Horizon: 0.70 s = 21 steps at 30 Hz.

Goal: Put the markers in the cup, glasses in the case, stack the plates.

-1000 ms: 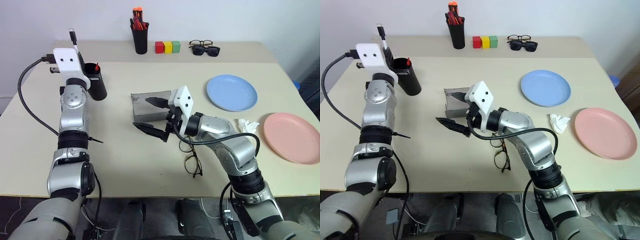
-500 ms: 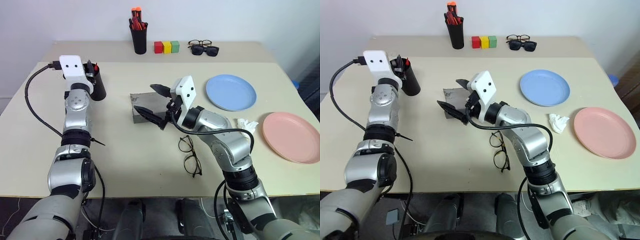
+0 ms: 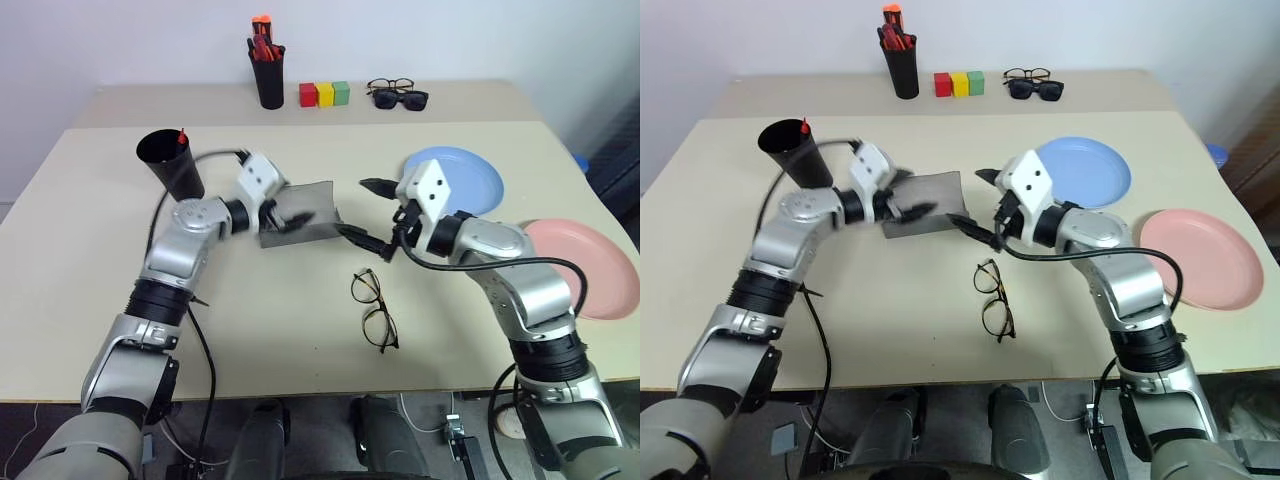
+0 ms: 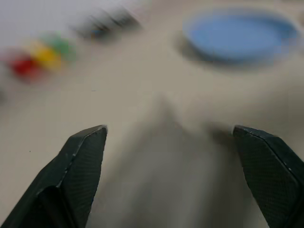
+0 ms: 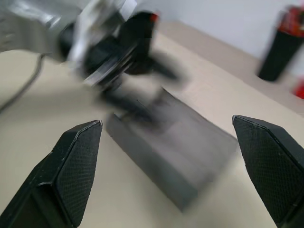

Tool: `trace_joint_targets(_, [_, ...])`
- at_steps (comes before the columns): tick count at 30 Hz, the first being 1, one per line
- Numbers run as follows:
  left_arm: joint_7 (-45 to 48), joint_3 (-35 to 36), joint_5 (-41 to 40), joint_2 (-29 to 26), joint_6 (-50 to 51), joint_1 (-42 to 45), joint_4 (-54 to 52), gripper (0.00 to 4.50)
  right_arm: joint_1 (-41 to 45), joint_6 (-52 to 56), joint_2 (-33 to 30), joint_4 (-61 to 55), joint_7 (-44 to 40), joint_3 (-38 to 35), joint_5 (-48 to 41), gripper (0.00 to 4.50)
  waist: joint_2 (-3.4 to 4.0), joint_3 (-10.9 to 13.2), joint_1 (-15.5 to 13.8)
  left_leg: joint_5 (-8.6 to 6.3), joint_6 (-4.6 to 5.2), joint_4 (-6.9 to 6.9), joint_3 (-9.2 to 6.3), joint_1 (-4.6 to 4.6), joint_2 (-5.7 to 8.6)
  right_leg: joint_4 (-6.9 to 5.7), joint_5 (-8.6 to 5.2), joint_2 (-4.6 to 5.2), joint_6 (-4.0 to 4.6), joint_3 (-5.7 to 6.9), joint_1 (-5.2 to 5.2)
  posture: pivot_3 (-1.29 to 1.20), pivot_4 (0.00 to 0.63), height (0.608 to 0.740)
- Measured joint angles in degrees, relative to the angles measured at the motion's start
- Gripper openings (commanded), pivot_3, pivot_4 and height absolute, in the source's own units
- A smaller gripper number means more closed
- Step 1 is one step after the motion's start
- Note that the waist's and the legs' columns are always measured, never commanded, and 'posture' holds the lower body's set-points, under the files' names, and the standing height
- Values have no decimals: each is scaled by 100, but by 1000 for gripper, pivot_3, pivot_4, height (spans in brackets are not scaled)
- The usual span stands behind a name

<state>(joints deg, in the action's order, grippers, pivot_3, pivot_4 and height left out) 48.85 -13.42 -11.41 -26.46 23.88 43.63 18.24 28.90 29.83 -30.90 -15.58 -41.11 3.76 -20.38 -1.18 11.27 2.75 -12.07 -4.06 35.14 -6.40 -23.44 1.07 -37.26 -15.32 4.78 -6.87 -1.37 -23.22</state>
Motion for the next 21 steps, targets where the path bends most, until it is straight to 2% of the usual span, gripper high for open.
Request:
trace_joint_targets(1, [129, -117, 81, -24, 87, 36, 66, 4441, -54, 12, -43, -14, -12, -31, -1, 4500, 0, 0, 6, 0, 1, 0, 0, 1, -2, 0, 0, -2, 0, 0, 0, 0, 150, 740])
trace_joint_targets(4, [357, -352, 350, -26, 225, 316, 560, 3591, -222, 96, -161, -143, -21, -73, -12, 4500, 0, 0, -20, -1, 1, 3, 1, -2, -1, 2, 0, -1, 0, -1, 1, 0, 150, 740])
trace_joint_targets(11, [735, -395, 624, 86, 132, 607, 1084, 132, -603, 371, -248, -716, 179, -284, -54, 4500, 0, 0, -47, -1, 2, 6, 1, -4, 0, 3, 0, 2, -1, 0, 3, 0, 150, 740])
trace_joint_targets(16, [1235, -564, 836, -268, -462, 295, 570, 52, -854, 787, -461, -1020, 291, -448, -133, 4500, 1, 0, -18, -2, 3, 0, 1, -4, -1, 4, -1, 1, 1, -3, -2, 0, 150, 740])
trace_joint_targets(21, [1987, -587, 559, -946, 294, -330, -891, 52, -1511, 1871, -1114, -1524, 303, -631, -372, 4500, 3, 1, -66, -3, 6, 5, 1, -9, -1, 6, -2, 4, 2, -4, 0, 0, 150, 740])
